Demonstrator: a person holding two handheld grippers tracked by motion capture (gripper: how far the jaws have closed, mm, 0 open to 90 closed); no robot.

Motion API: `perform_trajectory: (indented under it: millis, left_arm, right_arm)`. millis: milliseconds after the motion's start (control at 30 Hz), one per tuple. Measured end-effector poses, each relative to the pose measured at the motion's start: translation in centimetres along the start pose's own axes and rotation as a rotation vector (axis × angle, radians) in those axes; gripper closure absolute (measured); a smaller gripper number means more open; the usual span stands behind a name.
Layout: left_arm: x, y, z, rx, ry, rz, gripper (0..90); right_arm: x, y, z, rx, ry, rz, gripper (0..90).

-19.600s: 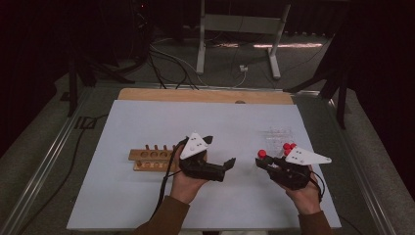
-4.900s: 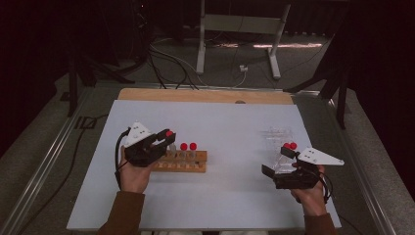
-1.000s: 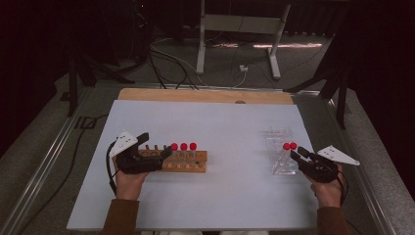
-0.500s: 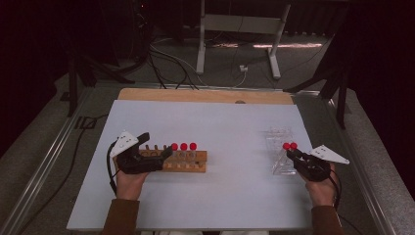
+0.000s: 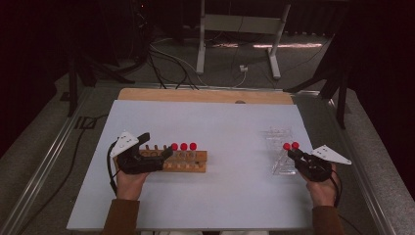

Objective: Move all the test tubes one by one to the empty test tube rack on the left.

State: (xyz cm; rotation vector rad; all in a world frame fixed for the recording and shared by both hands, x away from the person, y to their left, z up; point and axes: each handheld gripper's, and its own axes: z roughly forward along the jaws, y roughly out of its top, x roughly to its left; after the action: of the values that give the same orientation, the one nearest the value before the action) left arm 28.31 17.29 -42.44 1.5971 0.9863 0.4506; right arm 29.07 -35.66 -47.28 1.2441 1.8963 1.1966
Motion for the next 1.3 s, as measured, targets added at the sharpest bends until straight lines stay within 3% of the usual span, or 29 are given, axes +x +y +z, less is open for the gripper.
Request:
perform_trajectory:
  millis: [633,1300]
  left_arm:
    - [-0.2,0.1,0.1,0.003,-0.010,0.007,0.6]
    - [-0.2,0.2,0.0,0.002,-0.012,0.010,0.6]
  right_arm:
    - [0.2,2.0,-2.3,-0.074,-0.013,-0.009,74.7]
    - [0.8,3.2,-3.8,-0.083,-0.011,-0.036,74.7]
